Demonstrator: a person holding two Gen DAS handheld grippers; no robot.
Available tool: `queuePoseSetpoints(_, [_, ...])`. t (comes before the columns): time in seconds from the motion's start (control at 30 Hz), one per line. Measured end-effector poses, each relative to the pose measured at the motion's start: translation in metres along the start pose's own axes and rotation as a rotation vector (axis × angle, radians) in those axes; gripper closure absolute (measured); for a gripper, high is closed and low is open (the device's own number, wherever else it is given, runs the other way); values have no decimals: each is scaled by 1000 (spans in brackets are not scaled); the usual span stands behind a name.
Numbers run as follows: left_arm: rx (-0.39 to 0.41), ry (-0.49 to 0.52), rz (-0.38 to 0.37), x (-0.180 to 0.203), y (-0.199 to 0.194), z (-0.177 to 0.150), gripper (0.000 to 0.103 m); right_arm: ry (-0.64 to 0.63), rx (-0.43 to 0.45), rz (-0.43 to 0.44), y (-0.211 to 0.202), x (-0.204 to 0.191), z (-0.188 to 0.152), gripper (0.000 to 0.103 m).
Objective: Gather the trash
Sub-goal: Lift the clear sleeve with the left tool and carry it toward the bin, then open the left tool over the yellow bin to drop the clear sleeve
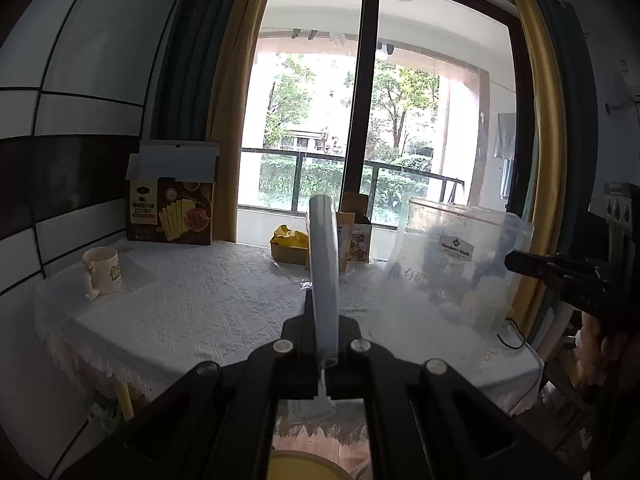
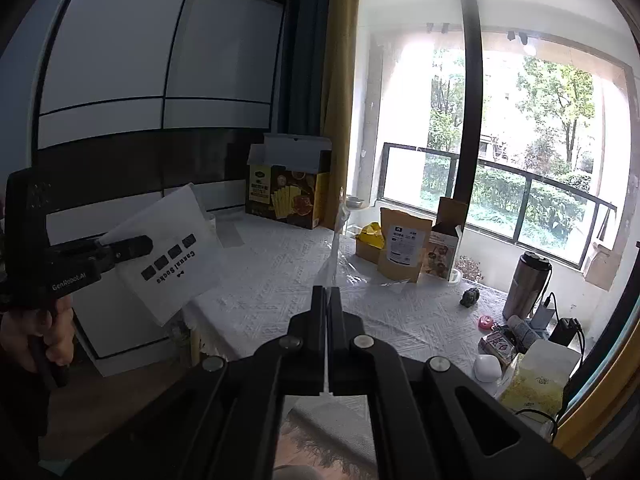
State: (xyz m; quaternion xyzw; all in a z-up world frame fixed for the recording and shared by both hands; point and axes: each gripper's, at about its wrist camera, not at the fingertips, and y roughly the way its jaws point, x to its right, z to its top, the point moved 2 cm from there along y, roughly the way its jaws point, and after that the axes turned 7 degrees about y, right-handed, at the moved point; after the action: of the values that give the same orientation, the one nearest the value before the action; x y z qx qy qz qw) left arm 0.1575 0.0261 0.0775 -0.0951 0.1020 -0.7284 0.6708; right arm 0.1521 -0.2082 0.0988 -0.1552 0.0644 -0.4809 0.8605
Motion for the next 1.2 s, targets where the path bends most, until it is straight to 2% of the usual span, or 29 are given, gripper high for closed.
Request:
queuePoseSetpoints(0.37, [-38,-26,62,-17,-36,-48,102,-42,-40,86,7,-62,-37,103])
queuePoseSetpoints(0.53, [-70,-58,64,-26,-39,-75,102,-56,-78,114,18,-84,-59,103])
queuePoseSetpoints(0.9, [-170,-91,27,-36,-22,-133,102,-85,-206,154,67,-120,-129,103])
queuePoseSetpoints(1.2, [-308,-163,-6,-43,11,-195,102,-154,-329,126,117,-131,-184,103])
